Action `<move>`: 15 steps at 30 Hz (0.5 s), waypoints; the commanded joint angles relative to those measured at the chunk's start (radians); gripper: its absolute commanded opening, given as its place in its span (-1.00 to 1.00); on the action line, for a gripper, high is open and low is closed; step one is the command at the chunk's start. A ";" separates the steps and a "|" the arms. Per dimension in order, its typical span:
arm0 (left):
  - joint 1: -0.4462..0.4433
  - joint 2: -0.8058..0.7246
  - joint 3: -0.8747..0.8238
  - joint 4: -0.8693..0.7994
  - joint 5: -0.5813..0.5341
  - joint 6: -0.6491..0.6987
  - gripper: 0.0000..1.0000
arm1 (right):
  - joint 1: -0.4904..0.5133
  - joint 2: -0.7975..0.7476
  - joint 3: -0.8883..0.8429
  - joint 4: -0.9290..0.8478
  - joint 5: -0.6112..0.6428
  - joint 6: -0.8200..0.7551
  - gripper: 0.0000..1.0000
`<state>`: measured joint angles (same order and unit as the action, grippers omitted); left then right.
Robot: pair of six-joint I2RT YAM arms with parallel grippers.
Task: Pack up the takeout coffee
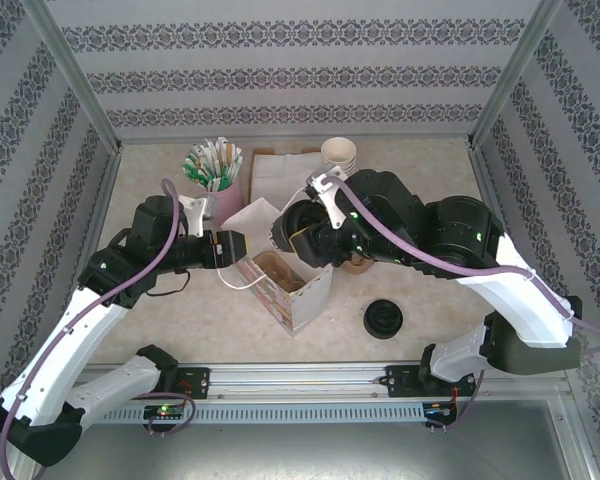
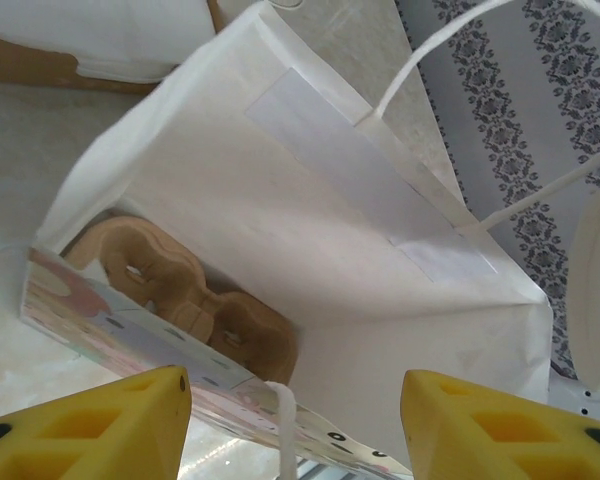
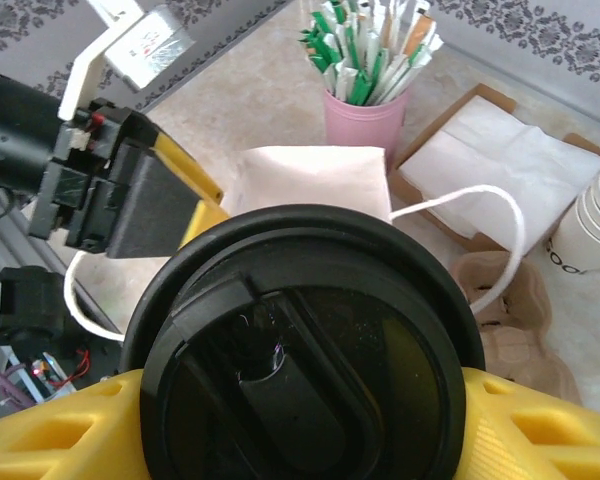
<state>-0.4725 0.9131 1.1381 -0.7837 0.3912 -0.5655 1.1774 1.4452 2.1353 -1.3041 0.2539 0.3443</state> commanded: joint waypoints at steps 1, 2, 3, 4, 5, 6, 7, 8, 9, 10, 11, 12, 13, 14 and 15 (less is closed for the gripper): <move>-0.013 -0.015 0.022 -0.060 -0.079 0.021 0.17 | 0.021 0.038 0.065 -0.063 0.025 0.020 0.21; -0.012 -0.019 0.026 -0.068 -0.097 0.030 0.17 | 0.025 0.065 0.090 -0.091 0.025 0.022 0.21; -0.012 -0.022 0.033 -0.074 -0.113 0.043 0.18 | 0.029 0.094 0.121 -0.122 0.027 0.024 0.21; -0.013 -0.027 0.034 -0.080 -0.130 0.056 0.19 | 0.030 0.118 0.148 -0.148 0.027 0.024 0.21; -0.012 -0.029 0.038 -0.087 -0.151 0.077 0.20 | 0.030 0.148 0.181 -0.180 0.028 0.027 0.21; -0.013 -0.028 0.046 -0.104 -0.172 0.098 0.22 | 0.030 0.180 0.212 -0.214 0.033 0.028 0.21; -0.012 -0.022 0.061 -0.124 -0.197 0.115 0.23 | 0.030 0.214 0.250 -0.246 0.036 0.027 0.21; -0.014 -0.014 0.078 -0.142 -0.223 0.129 0.24 | 0.028 0.243 0.283 -0.280 0.033 0.026 0.21; -0.012 -0.002 0.098 -0.165 -0.250 0.142 0.24 | 0.024 0.275 0.321 -0.314 0.026 0.026 0.21; -0.013 0.008 0.114 -0.184 -0.281 0.153 0.24 | 0.018 0.307 0.356 -0.346 0.016 0.026 0.21; -0.012 0.015 0.128 -0.192 -0.302 0.161 0.24 | 0.012 0.335 0.382 -0.372 0.007 0.026 0.21; -0.011 0.022 0.139 -0.195 -0.321 0.169 0.23 | 0.003 0.362 0.406 -0.397 -0.005 0.027 0.21; -0.012 0.026 0.146 -0.191 -0.335 0.176 0.23 | -0.008 0.383 0.422 -0.417 -0.016 0.027 0.21; -0.010 0.030 0.151 -0.187 -0.343 0.181 0.23 | -0.017 0.399 0.431 -0.430 -0.024 0.028 0.21; -0.009 0.036 0.154 -0.178 -0.350 0.184 0.23 | -0.025 0.412 0.432 -0.436 -0.034 0.026 0.20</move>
<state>-0.4721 0.9379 1.2636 -0.9207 0.1207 -0.4377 1.1748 1.8317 2.5275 -1.5841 0.2428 0.3634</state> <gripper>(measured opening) 0.617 0.658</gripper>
